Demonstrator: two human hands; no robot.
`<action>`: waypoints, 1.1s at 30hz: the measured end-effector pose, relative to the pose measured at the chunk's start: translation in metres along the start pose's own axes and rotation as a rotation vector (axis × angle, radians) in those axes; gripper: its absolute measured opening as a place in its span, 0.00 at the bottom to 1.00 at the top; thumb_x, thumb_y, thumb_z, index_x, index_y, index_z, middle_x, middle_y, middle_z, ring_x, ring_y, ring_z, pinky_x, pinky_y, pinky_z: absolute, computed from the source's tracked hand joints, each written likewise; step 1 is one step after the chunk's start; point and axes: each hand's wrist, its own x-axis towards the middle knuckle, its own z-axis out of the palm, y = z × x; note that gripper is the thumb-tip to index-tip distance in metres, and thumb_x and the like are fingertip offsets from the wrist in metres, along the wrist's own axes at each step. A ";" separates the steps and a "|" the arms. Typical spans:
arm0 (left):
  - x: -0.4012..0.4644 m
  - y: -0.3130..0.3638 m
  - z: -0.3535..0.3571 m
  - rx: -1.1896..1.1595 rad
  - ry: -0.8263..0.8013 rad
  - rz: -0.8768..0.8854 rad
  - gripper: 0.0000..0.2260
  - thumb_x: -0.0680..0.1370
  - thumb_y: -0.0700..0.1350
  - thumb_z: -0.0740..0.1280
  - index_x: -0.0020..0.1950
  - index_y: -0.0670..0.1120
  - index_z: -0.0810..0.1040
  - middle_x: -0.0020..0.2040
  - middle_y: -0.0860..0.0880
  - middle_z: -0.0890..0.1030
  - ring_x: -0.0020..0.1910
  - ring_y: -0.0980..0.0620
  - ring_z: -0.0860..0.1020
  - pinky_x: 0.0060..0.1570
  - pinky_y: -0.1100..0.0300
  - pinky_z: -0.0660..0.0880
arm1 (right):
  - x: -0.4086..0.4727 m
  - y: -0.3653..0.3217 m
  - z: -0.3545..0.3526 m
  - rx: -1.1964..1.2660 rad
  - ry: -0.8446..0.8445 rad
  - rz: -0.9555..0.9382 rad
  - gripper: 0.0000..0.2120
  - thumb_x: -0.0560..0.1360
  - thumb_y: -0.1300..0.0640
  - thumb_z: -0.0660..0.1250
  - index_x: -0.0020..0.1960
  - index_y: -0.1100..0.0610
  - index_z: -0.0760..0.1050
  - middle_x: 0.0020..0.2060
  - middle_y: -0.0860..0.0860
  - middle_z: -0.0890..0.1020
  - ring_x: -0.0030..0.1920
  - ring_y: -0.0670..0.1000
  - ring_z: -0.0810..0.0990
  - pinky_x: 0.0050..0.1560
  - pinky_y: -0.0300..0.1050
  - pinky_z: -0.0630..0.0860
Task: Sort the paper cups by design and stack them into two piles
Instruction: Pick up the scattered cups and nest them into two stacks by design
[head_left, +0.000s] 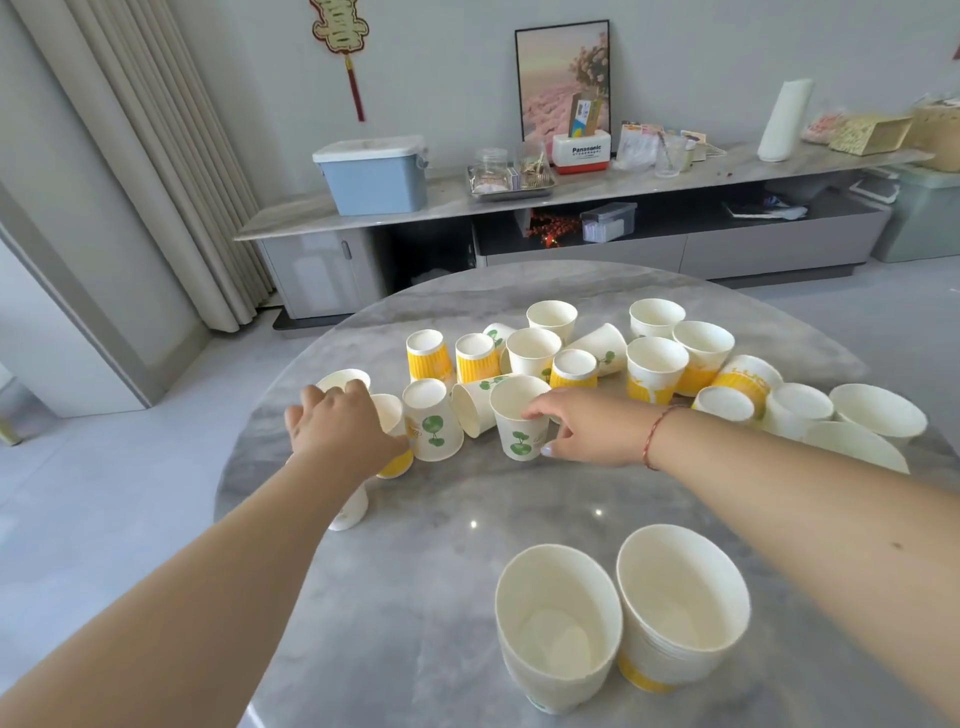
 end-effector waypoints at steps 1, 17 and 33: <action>0.001 0.001 0.002 0.003 0.009 0.008 0.31 0.66 0.66 0.68 0.58 0.45 0.69 0.54 0.46 0.76 0.59 0.44 0.65 0.48 0.52 0.60 | 0.003 0.000 0.003 -0.003 -0.012 0.006 0.21 0.76 0.55 0.63 0.68 0.52 0.68 0.63 0.51 0.75 0.54 0.50 0.75 0.52 0.42 0.71; -0.092 0.008 -0.091 -0.402 0.404 0.422 0.04 0.70 0.50 0.73 0.39 0.51 0.82 0.36 0.56 0.78 0.47 0.54 0.64 0.48 0.58 0.56 | -0.131 -0.032 -0.055 0.177 0.592 -0.045 0.03 0.74 0.53 0.68 0.41 0.48 0.79 0.34 0.43 0.81 0.40 0.42 0.79 0.39 0.29 0.71; -0.189 0.023 -0.073 -0.348 0.237 0.866 0.14 0.65 0.65 0.62 0.40 0.59 0.81 0.37 0.63 0.79 0.45 0.60 0.68 0.44 0.64 0.66 | -0.219 -0.029 -0.003 0.104 0.311 -0.050 0.12 0.72 0.42 0.66 0.53 0.45 0.78 0.50 0.39 0.80 0.44 0.41 0.78 0.45 0.38 0.76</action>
